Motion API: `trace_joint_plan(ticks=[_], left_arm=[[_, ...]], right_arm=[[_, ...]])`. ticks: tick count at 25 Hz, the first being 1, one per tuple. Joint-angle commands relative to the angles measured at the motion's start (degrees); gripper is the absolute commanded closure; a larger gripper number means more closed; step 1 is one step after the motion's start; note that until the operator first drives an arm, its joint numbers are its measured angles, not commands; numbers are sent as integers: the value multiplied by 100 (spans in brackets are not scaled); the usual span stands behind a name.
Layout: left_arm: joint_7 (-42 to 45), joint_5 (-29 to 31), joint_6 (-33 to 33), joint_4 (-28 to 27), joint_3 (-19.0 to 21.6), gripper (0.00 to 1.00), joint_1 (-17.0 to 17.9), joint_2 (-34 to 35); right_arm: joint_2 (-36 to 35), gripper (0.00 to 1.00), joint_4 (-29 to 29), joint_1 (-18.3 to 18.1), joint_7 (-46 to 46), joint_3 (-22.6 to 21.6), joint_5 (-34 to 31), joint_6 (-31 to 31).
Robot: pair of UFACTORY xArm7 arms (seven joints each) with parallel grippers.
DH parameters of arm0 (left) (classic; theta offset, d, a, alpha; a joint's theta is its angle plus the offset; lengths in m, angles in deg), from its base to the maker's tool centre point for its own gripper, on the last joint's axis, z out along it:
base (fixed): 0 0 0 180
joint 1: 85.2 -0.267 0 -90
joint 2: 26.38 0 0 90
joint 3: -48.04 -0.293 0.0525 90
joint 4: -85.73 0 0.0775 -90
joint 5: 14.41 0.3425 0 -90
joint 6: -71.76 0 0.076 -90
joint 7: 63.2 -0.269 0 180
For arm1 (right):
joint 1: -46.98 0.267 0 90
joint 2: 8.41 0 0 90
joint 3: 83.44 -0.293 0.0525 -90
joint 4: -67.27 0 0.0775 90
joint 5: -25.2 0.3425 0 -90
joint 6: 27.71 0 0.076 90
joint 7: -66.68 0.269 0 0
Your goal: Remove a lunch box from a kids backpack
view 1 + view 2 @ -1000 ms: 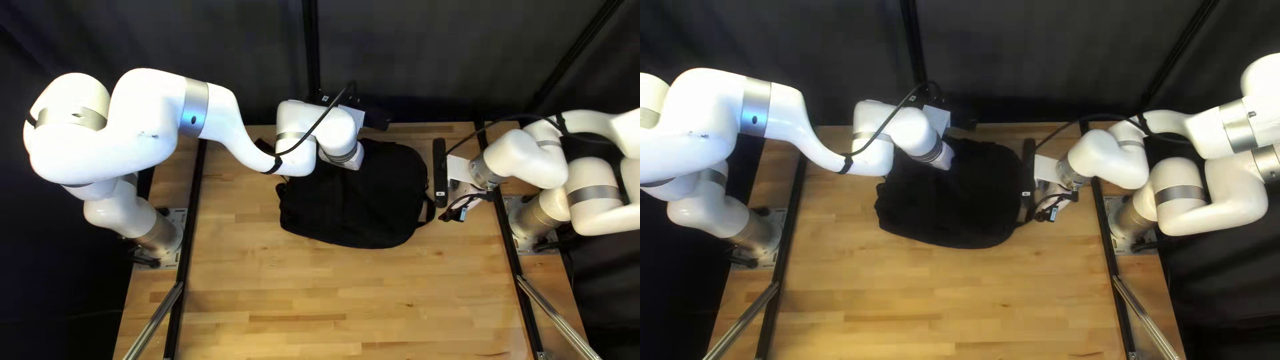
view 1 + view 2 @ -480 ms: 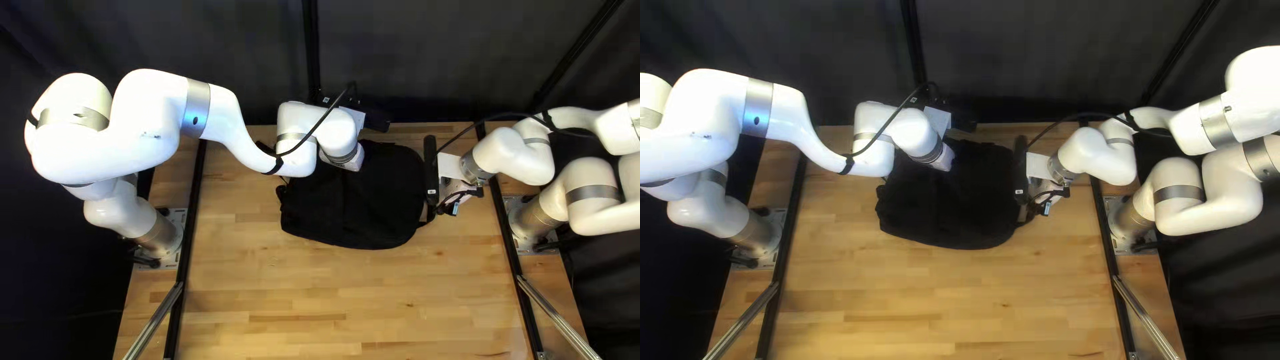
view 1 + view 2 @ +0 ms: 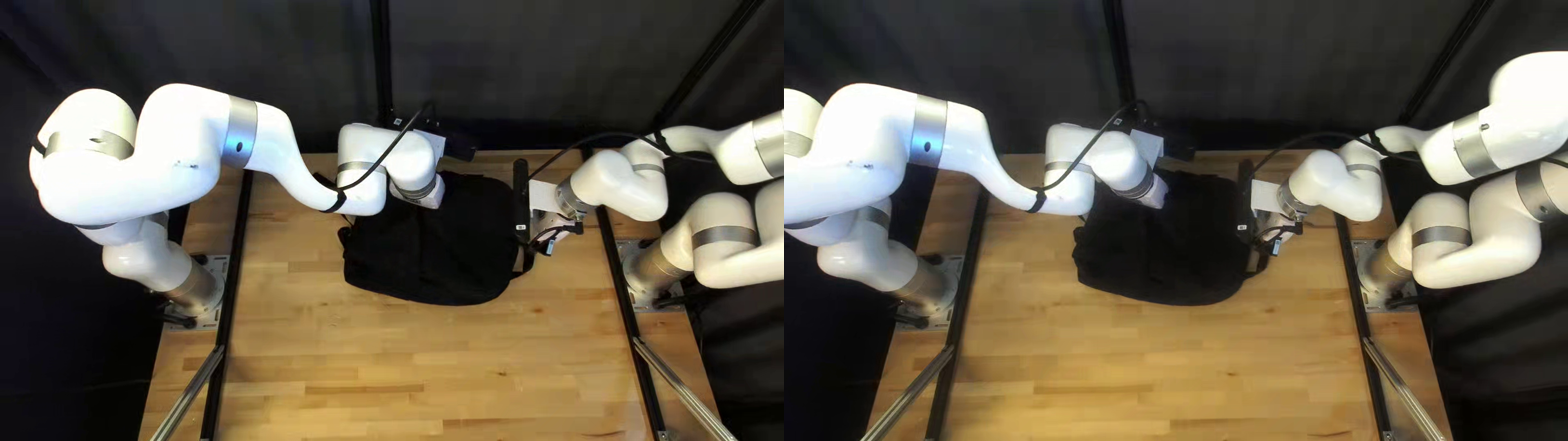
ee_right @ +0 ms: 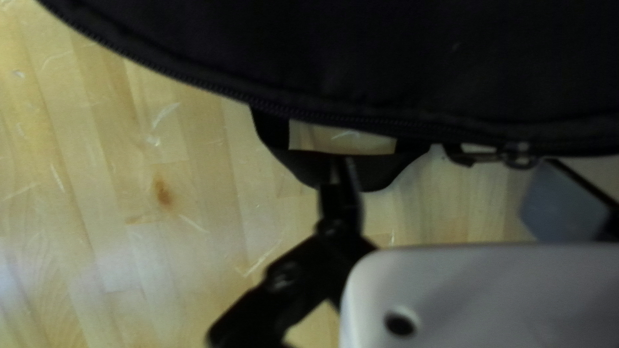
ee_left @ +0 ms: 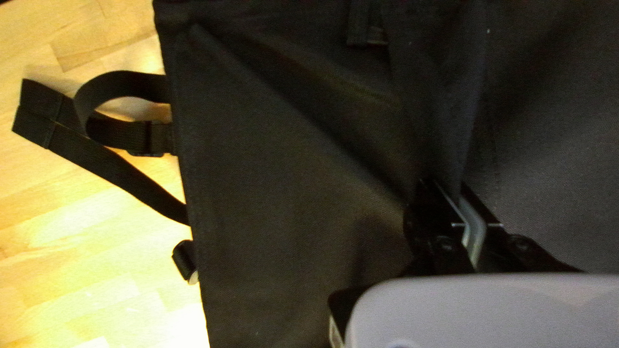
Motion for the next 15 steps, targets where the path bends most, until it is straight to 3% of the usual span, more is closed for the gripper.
trace_joint_plan(ticks=[1,15], left_arm=[[-9,-10,6,14,-7,100,-12,8],[-2,-21,12,17,-13,100,-20,-1]], right_arm=[[-125,100,31,29,-3,-10,5,79],[-62,100,-158,440,529,-382,275,148]])
